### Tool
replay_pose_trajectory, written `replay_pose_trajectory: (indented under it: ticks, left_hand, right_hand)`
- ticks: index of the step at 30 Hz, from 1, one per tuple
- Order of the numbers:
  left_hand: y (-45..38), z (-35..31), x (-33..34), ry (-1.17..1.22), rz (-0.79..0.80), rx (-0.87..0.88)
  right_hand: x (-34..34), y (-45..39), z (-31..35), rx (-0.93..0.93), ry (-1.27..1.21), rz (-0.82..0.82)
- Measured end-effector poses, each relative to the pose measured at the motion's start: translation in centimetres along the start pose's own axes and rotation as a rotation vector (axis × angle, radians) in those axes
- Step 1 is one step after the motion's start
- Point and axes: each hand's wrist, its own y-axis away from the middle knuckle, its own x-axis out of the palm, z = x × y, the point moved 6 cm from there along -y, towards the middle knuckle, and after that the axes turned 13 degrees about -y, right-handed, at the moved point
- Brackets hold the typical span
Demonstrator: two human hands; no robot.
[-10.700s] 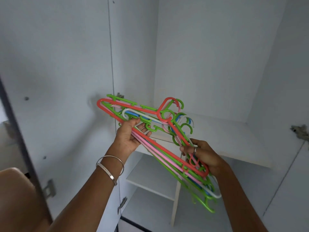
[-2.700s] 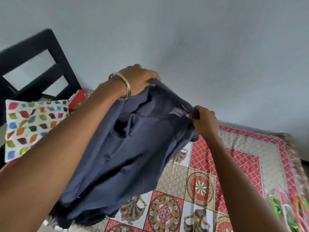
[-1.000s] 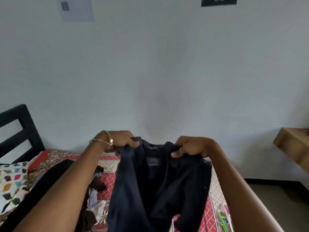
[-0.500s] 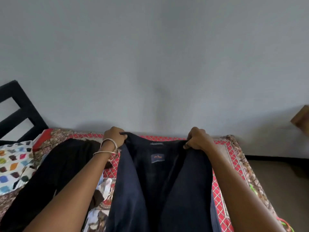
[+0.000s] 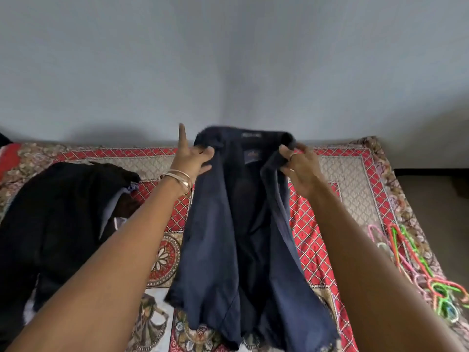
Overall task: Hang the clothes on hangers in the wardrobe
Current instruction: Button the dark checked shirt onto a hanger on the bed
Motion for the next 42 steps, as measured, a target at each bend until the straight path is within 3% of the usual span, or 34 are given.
replay_pose_trajectory:
  ticks: [2, 4, 7, 11, 14, 15, 20, 23, 26, 28, 29, 32, 33, 34, 35, 37, 39, 41, 42]
  left_hand:
    - [-2.6, 4.0, 1.0, -0.123, 0.053, -0.006]
    - [-2.6, 8.8, 1.2, -0.352, 0.052, -0.047]
    - [-1.5, 20.5, 1.2, -0.562, 0.093, -0.266]
    - [2.6, 36.6, -0.2, -0.794, 0.058, -0.600]
    - [6.0, 42.9, -2.2, -0.874, -0.038, -0.788]
    - [6.5, 44.8, -2.3, -0.874, -0.061, -0.801]
    - [7.7, 49.7, -2.8, -0.495, -0.250, -0.742]
    - [8.5, 48.6, -1.8, -0.290, -0.376, -0.848]
    - [8.9, 45.6, -1.0, -0.490, -0.395, -0.893]
    - [9.4, 41.9, -0.9, -0.664, -0.467, -0.807]
    - [9.2, 39.9, -0.8, -0.757, -0.516, -0.676]
    - [10.3, 33.3, 2.1, -1.037, -0.522, -0.056]
    - [10.8, 31.4, 3.6, -1.080, -0.433, 0.116]
    - [11.2, 30.2, 5.4, -1.084, -0.312, 0.165]
    - [12.2, 29.7, 7.1, -1.096, -0.175, 0.101]
    - [14.4, 29.4, 10.4, -1.221, -0.011, 0.112]
    - [17.3, 32.1, 14.2, -1.604, 0.434, 0.213]
    - [20.6, 36.9, 14.8, -1.697, 0.973, 0.041]
    - [21.6, 38.7, 14.1, -1.621, 1.176, -0.101]
  right_hand:
    - [-0.8, -2.5, -3.3, -0.002, 0.039, 0.041]
    - [-3.4, -2.7, -7.4, -0.007, 0.297, 0.001]
    - [-9.9, -1.4, -16.0, 0.066, 0.677, -0.120]
    - [-20.0, 2.6, -25.7, 0.268, 0.934, -0.354]
    - [-26.1, 6.3, -28.7, 0.423, 1.057, -0.543]
    - [-27.8, 7.1, -29.9, 0.471, 1.103, -0.540]
    - [-31.6, 9.0, -33.1, 0.543, 1.211, -0.507]
    - [-31.8, 9.0, -33.6, 0.648, 1.198, -0.563]
    - [-31.6, 8.8, -32.6, 0.588, 1.252, -0.632]
    - [-30.2, 8.9, -31.7, 0.405, 1.311, -0.612]
    - [-29.0, 8.7, -31.1, 0.267, 1.350, -0.592]
    - [-23.9, 10.3, -28.2, -0.260, 1.429, -0.469]
    - [-21.6, 11.4, -27.1, -0.445, 1.434, -0.396]
    - [-19.4, 12.5, -26.9, -0.594, 1.425, -0.303]
    - [-17.1, 13.9, -26.8, -0.696, 1.420, -0.191]
    - [-13.7, 16.5, -29.1, -0.672, 1.488, 0.065]
    - [-13.1, 18.3, -33.4, -0.323, 1.639, 0.287]
    - [-15.6, 19.8, -37.1, 0.203, 1.719, 0.427]
    - [-17.2, 20.4, -38.4, 0.453, 1.667, 0.465]
